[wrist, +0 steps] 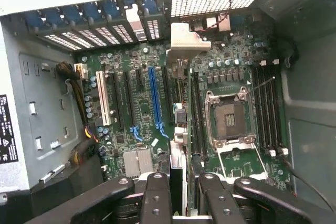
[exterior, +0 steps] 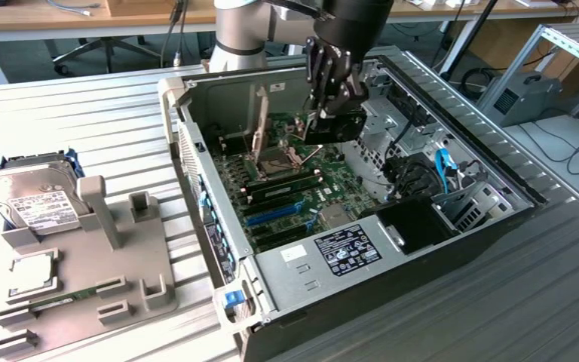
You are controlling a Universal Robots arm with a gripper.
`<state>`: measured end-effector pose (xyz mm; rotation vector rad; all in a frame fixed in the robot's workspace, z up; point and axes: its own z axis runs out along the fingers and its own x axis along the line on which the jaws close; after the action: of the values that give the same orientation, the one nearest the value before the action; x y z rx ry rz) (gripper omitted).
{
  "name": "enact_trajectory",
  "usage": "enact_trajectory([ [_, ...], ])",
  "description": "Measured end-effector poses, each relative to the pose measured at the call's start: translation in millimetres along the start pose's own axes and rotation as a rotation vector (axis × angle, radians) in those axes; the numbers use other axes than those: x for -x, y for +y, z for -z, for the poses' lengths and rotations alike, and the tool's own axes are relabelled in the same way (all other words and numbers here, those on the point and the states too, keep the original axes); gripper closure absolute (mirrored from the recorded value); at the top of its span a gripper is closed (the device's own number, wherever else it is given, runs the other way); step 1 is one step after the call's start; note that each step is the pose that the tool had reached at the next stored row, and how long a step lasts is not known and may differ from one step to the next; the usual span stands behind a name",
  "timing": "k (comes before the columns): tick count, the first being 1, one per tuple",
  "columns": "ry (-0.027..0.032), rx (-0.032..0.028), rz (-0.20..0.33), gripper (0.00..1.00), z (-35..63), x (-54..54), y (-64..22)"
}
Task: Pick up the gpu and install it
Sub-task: 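Insert the gpu into the slot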
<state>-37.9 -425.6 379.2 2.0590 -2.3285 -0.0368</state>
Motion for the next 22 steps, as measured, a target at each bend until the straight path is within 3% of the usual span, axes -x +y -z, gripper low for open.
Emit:
enact_trajectory([
  [1, -0.0253, 0.0024, 0.066, 0.74, 0.1, 0.1, -0.7],
  [2, -0.0426, 0.0042, 0.086, 0.74, 0.0, 0.1, -0.9],
  [8, -0.0407, 0.0057, 0.176, 0.74, -0.2, 0.0, -0.8],
  [22, -0.0416, 0.0055, 0.163, 0.74, -6.8, -6.1, 2.2],
])
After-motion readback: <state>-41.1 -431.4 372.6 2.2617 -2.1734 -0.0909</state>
